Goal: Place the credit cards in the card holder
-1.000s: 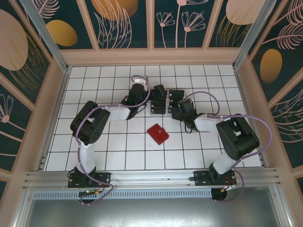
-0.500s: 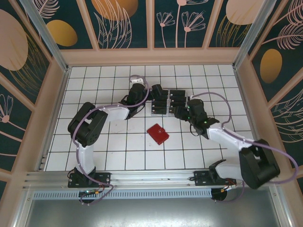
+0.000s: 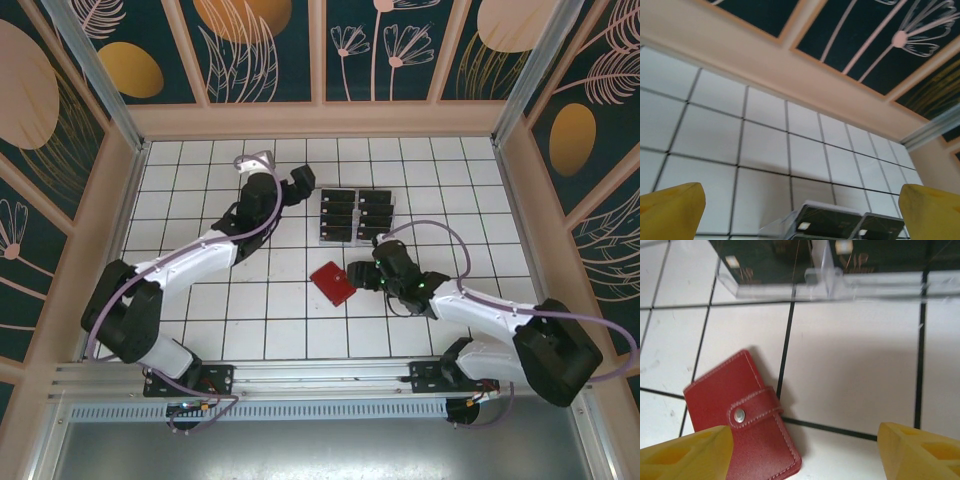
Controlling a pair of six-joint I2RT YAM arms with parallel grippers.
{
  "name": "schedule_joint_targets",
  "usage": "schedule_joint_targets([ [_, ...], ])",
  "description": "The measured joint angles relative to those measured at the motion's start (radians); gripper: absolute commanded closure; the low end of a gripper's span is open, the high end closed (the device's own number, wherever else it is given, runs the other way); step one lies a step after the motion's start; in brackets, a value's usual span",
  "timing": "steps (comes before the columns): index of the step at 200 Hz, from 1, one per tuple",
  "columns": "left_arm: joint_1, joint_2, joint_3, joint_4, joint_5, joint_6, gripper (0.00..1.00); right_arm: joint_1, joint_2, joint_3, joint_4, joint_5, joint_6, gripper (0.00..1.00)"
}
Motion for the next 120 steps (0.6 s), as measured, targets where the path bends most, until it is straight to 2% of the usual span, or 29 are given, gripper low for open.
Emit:
schedule_joint_targets([
  [45,0.000,-0.044,-0.078,-0.171,-0.048,-0.019,0.01,0.039,0.098,-0.001,0.066,-0.008,0.049,0.24],
  [100,0.000,-0.272,-0.336,-0.176,-0.140,-0.060,0.01,0.089,0.172,-0.002,0.124,-0.021,0.114,0.25],
  [120,0.001,-0.321,-0.364,-0.176,-0.138,-0.060,0.01,0.112,0.203,0.019,0.127,-0.003,0.132,0.27],
])
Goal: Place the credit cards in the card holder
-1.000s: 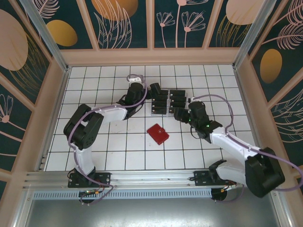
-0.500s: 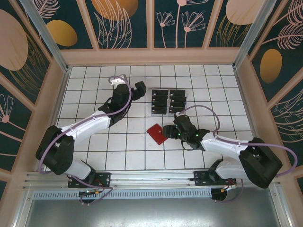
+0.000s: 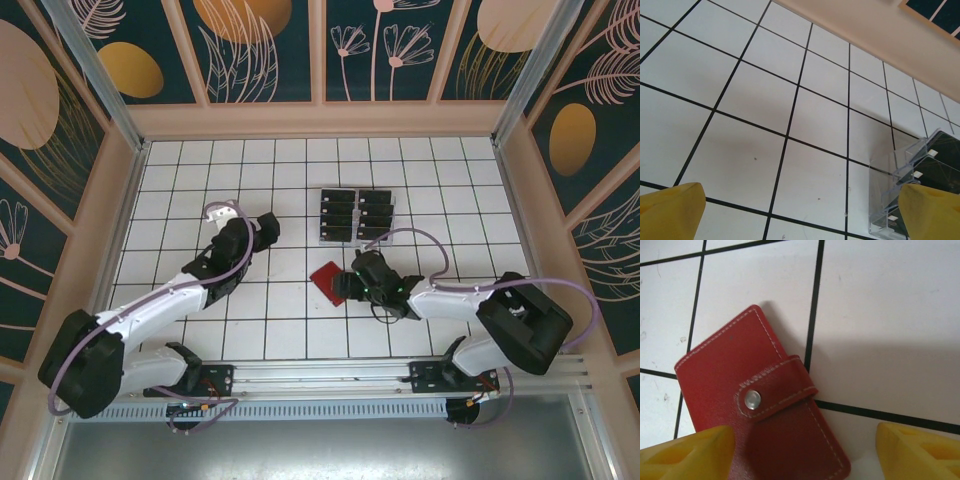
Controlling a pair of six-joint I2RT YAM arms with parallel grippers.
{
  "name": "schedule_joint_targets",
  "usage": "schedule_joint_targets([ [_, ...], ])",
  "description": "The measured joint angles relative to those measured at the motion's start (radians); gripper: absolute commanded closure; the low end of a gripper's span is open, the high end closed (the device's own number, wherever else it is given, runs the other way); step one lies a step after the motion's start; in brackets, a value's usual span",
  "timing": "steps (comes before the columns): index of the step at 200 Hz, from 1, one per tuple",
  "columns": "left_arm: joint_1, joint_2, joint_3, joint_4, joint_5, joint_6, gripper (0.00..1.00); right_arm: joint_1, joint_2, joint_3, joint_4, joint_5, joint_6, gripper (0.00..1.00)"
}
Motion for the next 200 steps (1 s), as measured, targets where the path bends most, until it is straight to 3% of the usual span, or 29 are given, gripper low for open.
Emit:
schedule_joint_targets([
  [51,0.000,0.027,0.044,-0.045,0.047,0.002,0.01,0.125,0.047,0.105,-0.027,-0.026,0.066,0.28],
  [92,0.000,0.032,0.049,-0.055,0.097,-0.001,0.01,0.135,0.004,0.213,-0.191,0.086,0.085,0.31],
  [146,0.000,0.024,0.028,-0.075,0.109,-0.052,0.01,0.139,0.173,0.402,-0.362,0.180,0.049,0.60],
  [200,0.000,0.022,0.025,-0.095,0.115,-0.101,0.01,0.152,0.316,0.491,-0.454,0.226,0.034,0.54],
])
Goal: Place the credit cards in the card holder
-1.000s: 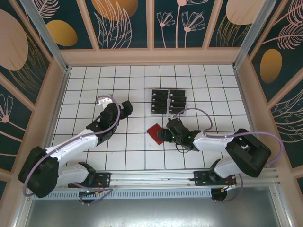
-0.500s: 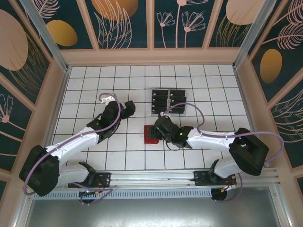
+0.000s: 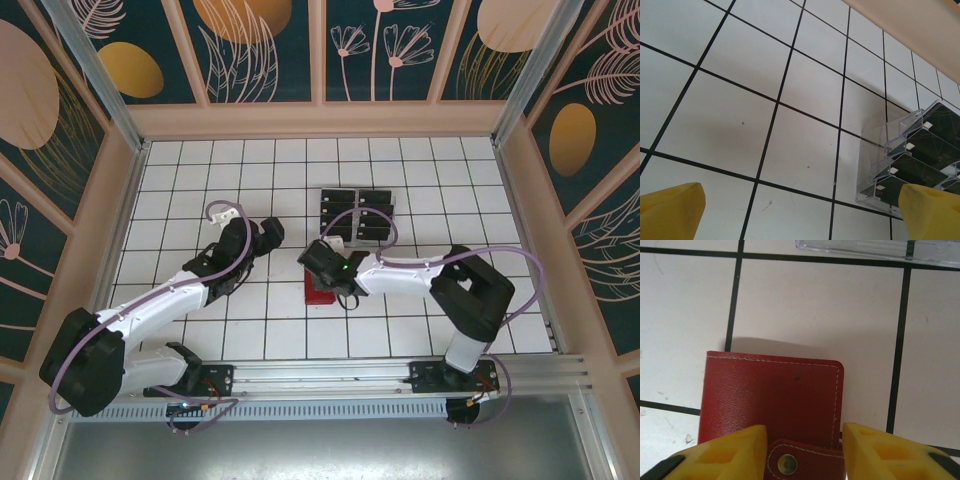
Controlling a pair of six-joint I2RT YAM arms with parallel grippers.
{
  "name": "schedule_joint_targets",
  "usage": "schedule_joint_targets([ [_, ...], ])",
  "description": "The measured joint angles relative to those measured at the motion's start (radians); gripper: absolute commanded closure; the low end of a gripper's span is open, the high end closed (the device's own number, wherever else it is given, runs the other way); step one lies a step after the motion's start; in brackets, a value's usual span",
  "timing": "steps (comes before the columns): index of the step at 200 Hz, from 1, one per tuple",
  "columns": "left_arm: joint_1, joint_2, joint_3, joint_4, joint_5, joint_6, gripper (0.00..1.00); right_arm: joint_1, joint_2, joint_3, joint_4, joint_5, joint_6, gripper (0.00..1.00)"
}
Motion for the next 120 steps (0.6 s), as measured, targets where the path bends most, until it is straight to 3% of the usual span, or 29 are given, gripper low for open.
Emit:
schedule_joint_targets([
  [120,0.000,0.010,-0.013,0.001,0.021,-0.002,0.01,0.037,0.028,0.023,-0.034,0.018,-0.003,0.49],
])
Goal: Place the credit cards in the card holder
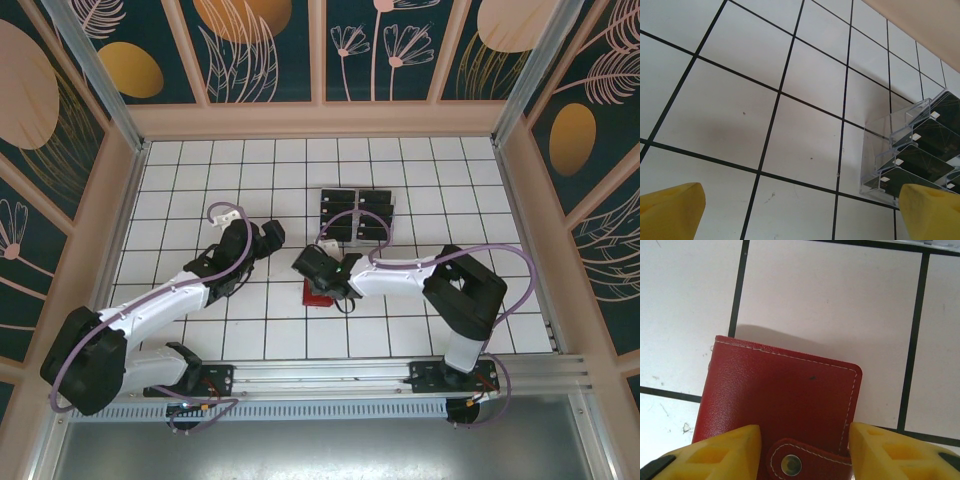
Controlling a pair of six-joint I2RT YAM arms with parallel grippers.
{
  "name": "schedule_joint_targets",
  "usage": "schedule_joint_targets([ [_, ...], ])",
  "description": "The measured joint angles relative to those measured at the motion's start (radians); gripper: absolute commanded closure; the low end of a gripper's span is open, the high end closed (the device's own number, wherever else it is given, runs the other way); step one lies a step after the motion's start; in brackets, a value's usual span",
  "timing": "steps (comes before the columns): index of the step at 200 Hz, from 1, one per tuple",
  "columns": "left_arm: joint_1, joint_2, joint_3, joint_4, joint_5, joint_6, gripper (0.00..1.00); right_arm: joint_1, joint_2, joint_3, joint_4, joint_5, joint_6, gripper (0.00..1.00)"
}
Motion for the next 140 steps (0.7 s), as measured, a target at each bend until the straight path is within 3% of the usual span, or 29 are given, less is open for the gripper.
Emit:
schedule_joint_targets([
  [140,0.000,0.026,0.000,0.000,0.001,0.000,0.01,0.035,-0.006,0.013,-0.055,0.045,0.000,0.49],
])
